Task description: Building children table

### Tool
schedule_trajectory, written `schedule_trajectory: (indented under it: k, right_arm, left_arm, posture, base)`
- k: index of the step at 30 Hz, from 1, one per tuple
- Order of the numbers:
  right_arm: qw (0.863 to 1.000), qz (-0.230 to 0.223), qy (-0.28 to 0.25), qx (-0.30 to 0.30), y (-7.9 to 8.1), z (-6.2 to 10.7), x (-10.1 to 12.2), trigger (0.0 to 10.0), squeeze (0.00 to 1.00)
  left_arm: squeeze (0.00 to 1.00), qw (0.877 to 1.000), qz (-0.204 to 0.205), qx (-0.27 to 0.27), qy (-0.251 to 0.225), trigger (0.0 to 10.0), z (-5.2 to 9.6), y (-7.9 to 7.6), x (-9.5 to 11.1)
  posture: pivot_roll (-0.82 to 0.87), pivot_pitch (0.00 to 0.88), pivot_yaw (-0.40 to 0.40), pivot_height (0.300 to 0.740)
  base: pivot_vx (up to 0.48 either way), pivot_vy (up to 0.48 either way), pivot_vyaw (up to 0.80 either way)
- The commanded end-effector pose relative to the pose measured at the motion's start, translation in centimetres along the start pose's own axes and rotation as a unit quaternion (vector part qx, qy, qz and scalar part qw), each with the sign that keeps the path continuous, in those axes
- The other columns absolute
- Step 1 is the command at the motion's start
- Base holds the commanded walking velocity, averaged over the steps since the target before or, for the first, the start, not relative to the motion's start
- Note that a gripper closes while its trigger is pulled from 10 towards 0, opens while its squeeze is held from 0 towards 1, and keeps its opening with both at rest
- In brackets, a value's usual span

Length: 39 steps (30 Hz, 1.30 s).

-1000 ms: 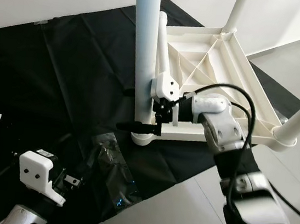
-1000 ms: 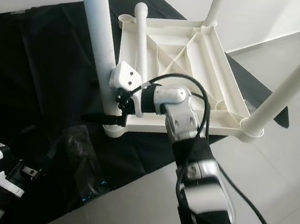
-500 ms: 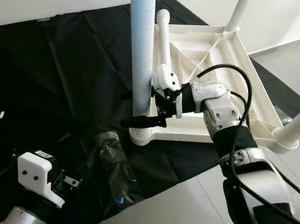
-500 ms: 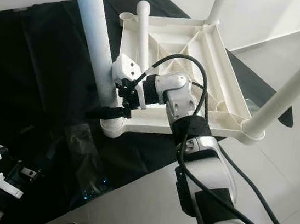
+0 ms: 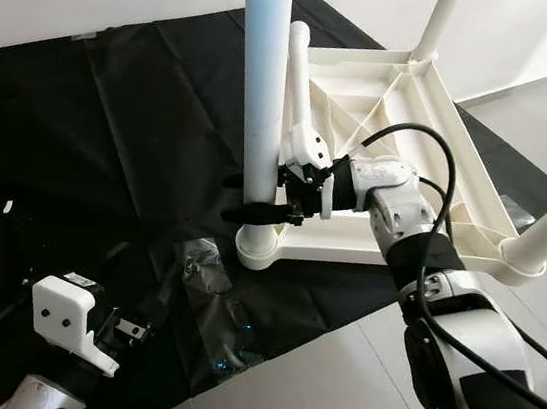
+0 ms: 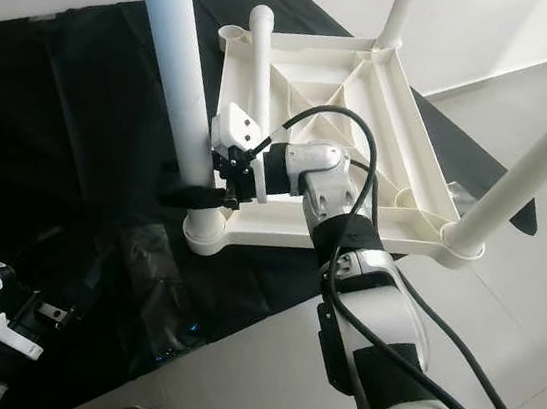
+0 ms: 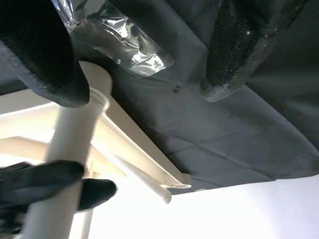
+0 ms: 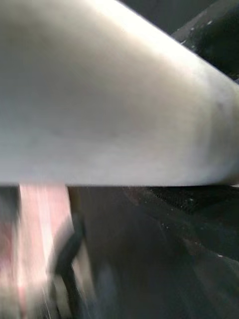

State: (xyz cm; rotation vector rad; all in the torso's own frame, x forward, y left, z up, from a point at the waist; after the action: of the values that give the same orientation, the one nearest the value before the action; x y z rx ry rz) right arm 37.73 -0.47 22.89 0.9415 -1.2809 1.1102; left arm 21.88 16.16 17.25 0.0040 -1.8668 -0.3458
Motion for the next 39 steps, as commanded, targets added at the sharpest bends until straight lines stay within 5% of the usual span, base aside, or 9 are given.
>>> schedule_trajectory:
  k: [1, 8, 18, 19, 22, 23, 26, 27, 39]
  right_arm:
    - [0.974, -0.030, 0.015, -0.225, -2.8, 0.1, -3.0, 0.0, 0.00]
    - [0.919, -0.078, -0.006, -0.385, -1.2, 0.7, -5.7, 0.0, 0.00]
    - [0.945, -0.080, -0.045, -0.313, 3.3, -4.9, -3.7, 0.0, 0.00]
    - [0.945, -0.078, -0.037, -0.316, 3.6, -5.1, -3.6, 3.3, 0.00]
    - [0.944, -0.078, -0.032, -0.318, 3.8, -5.3, -3.6, 3.3, 0.00]
    - [0.946, -0.088, -0.015, -0.311, 4.8, -5.4, -3.9, 10.0, 0.00]
    - [0.947, -0.095, -0.013, -0.306, 5.2, -5.3, -3.9, 10.0, 0.00]
    - [0.951, -0.100, -0.017, -0.291, 5.6, -5.0, -3.8, 10.0, 1.00]
    - [0.988, -0.041, 0.079, -0.123, 6.3, 0.7, -4.1, 10.0, 1.00]
  left_arm:
    - [0.00, 1.000, -0.003, 0.001, 0.004, 10.0, 0.3, 0.2, -0.1]
    - [0.00, 1.000, -0.003, 0.000, 0.004, 10.0, 0.2, 0.3, -0.1]
    - [0.00, 1.000, -0.007, -0.002, 0.005, 10.0, 0.0, 0.3, -0.5]
    - [0.00, 1.000, -0.007, 0.000, 0.005, 10.0, 0.0, 0.3, -0.6]
    - [0.00, 1.000, -0.007, 0.001, 0.005, 10.0, 0.0, 0.3, -0.6]
    - [0.00, 1.000, -0.006, 0.000, 0.005, 10.0, 0.0, 0.2, -0.6]
    - [0.00, 1.000, -0.005, -0.001, 0.005, 10.0, 0.0, 0.2, -0.7]
    - [0.00, 1.000, -0.004, -0.001, 0.005, 10.0, 0.0, 0.2, -0.7]
    - [0.00, 1.000, 0.001, -0.001, 0.001, 10.0, -0.5, 0.0, -1.2]
  posture:
    - [0.10, 0.220, 0.015, 0.740]
    - [0.10, 0.220, 0.033, 0.740]
    - [0.10, 0.176, 0.020, 0.740]
    - [0.10, 0.175, 0.019, 0.740]
    - [0.10, 0.175, 0.019, 0.740]
    - [0.09, 0.168, 0.020, 0.740]
    - [0.09, 0.167, 0.020, 0.740]
    - [0.08, 0.165, 0.021, 0.740]
    - [0.04, 0.146, 0.010, 0.740]
  base:
    - [0.000, 0.000, 0.00]
    - [0.000, 0.000, 0.00]
    - [0.000, 0.000, 0.00]
    - [0.000, 0.000, 0.00]
    - [0.000, 0.000, 0.00]
    - [0.000, 0.000, 0.00]
    - [0.000, 0.000, 0.00]
    - [0.000, 0.000, 0.00]
    - [0.000, 0.000, 0.00]
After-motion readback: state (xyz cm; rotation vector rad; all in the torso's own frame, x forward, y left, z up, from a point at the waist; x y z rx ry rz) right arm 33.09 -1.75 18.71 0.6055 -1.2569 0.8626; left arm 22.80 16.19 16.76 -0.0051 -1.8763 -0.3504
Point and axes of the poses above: a point about 5 cm out from each wrist's last joint towards the gripper, its own z axis pointing back from the gripper into the wrist, its own x axis along the axis of the wrist's last joint, y = z × x, the point moved 5 cm from there along -z, pointing out of the wrist towards the gripper, and after that the axes turned 15 degrees about -z, right-handed, at the moved point
